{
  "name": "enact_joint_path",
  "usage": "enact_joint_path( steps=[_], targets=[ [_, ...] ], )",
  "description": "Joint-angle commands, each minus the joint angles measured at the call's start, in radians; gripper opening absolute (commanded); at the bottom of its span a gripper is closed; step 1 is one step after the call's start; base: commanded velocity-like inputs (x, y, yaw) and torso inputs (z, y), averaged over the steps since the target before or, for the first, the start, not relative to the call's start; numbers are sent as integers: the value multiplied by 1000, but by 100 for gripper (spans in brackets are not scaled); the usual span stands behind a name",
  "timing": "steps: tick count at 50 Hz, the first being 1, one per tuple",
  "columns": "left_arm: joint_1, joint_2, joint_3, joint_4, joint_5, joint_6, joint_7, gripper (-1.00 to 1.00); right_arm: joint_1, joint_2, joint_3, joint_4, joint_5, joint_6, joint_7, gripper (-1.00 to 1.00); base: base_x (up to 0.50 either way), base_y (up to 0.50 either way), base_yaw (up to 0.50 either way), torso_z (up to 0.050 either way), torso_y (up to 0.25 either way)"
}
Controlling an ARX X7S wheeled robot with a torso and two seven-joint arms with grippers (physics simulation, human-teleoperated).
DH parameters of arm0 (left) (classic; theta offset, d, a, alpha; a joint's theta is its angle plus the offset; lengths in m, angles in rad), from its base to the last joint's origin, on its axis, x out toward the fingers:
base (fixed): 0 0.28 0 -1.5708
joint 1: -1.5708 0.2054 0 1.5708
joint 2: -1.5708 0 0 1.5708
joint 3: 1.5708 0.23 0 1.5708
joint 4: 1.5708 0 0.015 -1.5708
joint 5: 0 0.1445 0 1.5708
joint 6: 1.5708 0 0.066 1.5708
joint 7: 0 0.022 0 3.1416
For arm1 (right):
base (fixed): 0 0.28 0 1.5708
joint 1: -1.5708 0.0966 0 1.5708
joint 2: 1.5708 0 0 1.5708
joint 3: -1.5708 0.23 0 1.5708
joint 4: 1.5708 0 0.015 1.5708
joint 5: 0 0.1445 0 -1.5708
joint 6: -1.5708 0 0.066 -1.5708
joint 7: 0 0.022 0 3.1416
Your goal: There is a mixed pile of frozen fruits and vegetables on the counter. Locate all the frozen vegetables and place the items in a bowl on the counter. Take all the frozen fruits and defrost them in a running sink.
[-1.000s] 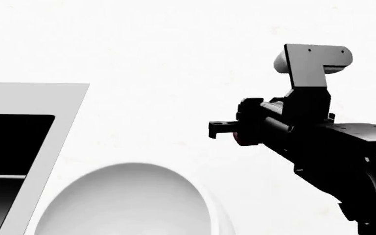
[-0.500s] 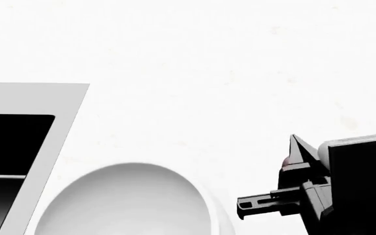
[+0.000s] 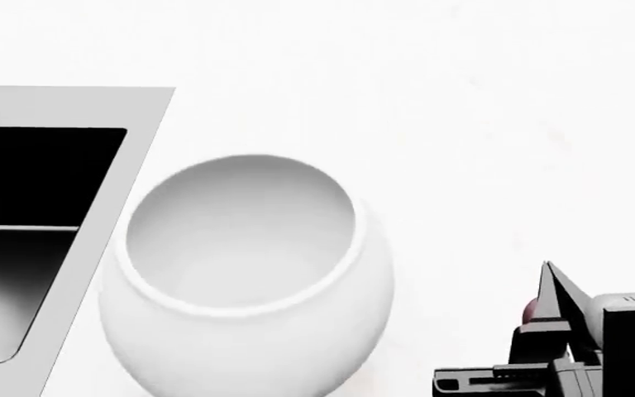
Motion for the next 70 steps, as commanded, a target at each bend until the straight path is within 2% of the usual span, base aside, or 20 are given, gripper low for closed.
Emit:
enact_joint_path(
  steps=[1,5,6,10,15,16,17,19,20,21,28,31,32,33,51,55,58,61,62,70],
  targets=[
    [-2,12,-29,7,7,-32,16,100,-10,-19,46,-18,0,5,31,-100,-500,0,0,0,0],
    [-7,9,-12,4,10,-33,8,100,-9,-19,56,-26,3,-1,36,-100,-500,133,0,0,0],
    [-40,11,27,-16,26,-39,-8,100,-9,-20,62,-30,7,4,40,-100,-500,320,0,0,0],
    [6,7,-32,8,1,-28,11,100,-13,-14,30,-13,-19,-11,44,-100,-399,466,0,0,0],
    [-6,6,-18,-2,4,-27,2,100,-13,-3,40,-36,-9,-8,45,-100,-254,500,0,0,0],
    [51,3,-80,29,-20,-14,26,100,-13,-2,40,-35,-9,-9,46,-100,-172,500,0,0,0],
    [56,2,-88,32,-25,-13,28,100,-13,-2,41,-36,-7,-8,47,-100,-176,500,0,0,0],
    [-1,4,-21,6,-3,-31,-2,100,-6,-3,43,-38,-4,-9,48,-100,-174,500,0,0,0],
    [43,5,-50,12,-5,2,16,100,-6,-3,42,-37,-4,-10,48,-100,-172,500,0,0,0],
    [-2,4,-22,5,-4,-29,-2,100,-7,-2,41,-35,-5,-14,48,-100,-176,500,0,0,0],
    [6,-1,-28,6,-12,-26,-3,100,-14,1,42,-33,-7,-23,50,-100,-174,500,0,0,0],
    [-70,8,53,-38,18,-41,-38,100,-10,2,46,-35,-4,-20,56,-100,-174,500,0,0,0],
    [-58,6,50,-36,19,-34,-35,100,-9,2,43,-33,-6,-23,56,-100,-176,500,0,0,0],
    [15,-2,-38,9,-17,-22,-1,100,-12,2,44,-36,-4,-23,56,-100,-180,500,0,0,0],
    [10,-7,-9,-10,-12,0,-22,100,-25,16,43,-31,-10,-55,52,-100,-166,500,0,0,0],
    [-8,-10,-3,-1,-22,-24,-34,100,-33,27,23,-29,-30,-80,44,-100,32,500,0,0,0],
    [-60,-6,53,-34,-1,-34,-55,100,-38,32,13,-34,-36,-86,43,-100,224,500,0,0,0],
    [-10,-13,-1,-5,-23,-23,-37,100,-45,41,10,-34,-39,-91,38,-100,331,500,0,0,0],
    [-33,-12,30,-22,-8,-24,-47,100,-43,44,23,-35,-35,-90,39,-100,348,500,0,0,0],
    [33,-22,-47,19,-45,-14,-28,100,-47,49,21,-36,-42,-99,47,-100,347,494,0,0,0]
  ],
)
